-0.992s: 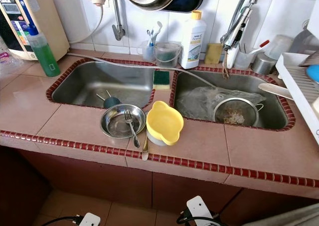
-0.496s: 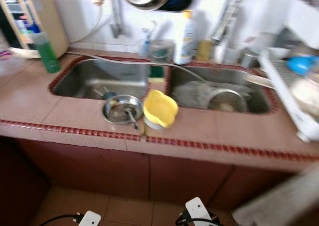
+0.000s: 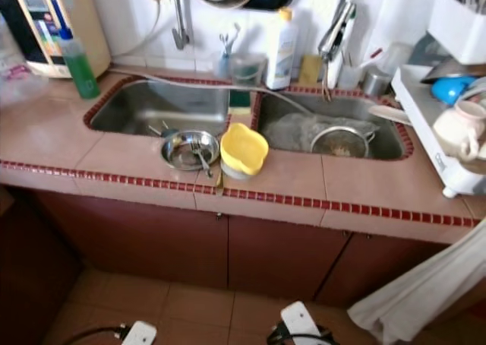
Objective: Kitchen organization
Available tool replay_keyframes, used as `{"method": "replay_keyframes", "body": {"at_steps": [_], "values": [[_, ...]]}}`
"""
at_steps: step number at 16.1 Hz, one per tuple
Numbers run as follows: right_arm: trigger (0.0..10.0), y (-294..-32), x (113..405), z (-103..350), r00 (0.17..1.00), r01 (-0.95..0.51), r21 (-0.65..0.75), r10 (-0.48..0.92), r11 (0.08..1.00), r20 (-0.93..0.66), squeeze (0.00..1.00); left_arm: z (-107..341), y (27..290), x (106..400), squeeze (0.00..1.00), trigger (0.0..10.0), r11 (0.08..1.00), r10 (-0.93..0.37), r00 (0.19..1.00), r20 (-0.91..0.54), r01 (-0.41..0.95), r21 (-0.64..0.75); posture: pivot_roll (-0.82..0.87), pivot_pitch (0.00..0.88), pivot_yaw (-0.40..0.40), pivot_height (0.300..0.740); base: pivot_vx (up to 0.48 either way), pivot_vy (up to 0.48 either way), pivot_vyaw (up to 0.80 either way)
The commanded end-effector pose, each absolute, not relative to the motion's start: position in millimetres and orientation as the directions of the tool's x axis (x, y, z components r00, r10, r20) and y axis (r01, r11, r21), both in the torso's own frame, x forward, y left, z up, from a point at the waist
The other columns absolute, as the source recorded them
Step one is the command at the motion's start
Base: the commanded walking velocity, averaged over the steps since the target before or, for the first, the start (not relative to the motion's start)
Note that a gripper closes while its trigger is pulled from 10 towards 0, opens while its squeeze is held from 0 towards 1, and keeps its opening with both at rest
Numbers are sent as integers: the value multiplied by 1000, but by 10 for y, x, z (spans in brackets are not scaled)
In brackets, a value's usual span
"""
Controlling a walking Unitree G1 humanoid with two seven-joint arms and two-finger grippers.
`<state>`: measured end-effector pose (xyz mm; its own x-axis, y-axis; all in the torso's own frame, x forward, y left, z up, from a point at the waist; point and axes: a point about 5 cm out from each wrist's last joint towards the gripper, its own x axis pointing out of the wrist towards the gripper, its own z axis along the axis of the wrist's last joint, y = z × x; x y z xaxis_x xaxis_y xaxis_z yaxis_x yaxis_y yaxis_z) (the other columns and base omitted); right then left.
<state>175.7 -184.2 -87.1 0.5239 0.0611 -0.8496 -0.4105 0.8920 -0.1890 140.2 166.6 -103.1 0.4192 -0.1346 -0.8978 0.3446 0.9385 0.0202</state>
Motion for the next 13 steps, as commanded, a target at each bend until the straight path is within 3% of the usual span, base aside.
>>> {"method": "replay_keyframes", "body": {"at_steps": [1, 13], "values": [[10000, -1888, 1748, -866, 525, -416, -190, 63, 889, -849, 0, -1036, 1669, 1391, 0, 10000, 936, -133, 410, -902, 352, 22, -113, 0, 11, 740, 0, 0, 0], [10000, -1721, 1523, -980, 493, -425, -179, 61, 887, -868, 0, -1058, 1644, 1334, 0, 10000, 880, -112, 401, -909, 466, 97, -114, 0, 16, 740, 0, 0, 0]]}}
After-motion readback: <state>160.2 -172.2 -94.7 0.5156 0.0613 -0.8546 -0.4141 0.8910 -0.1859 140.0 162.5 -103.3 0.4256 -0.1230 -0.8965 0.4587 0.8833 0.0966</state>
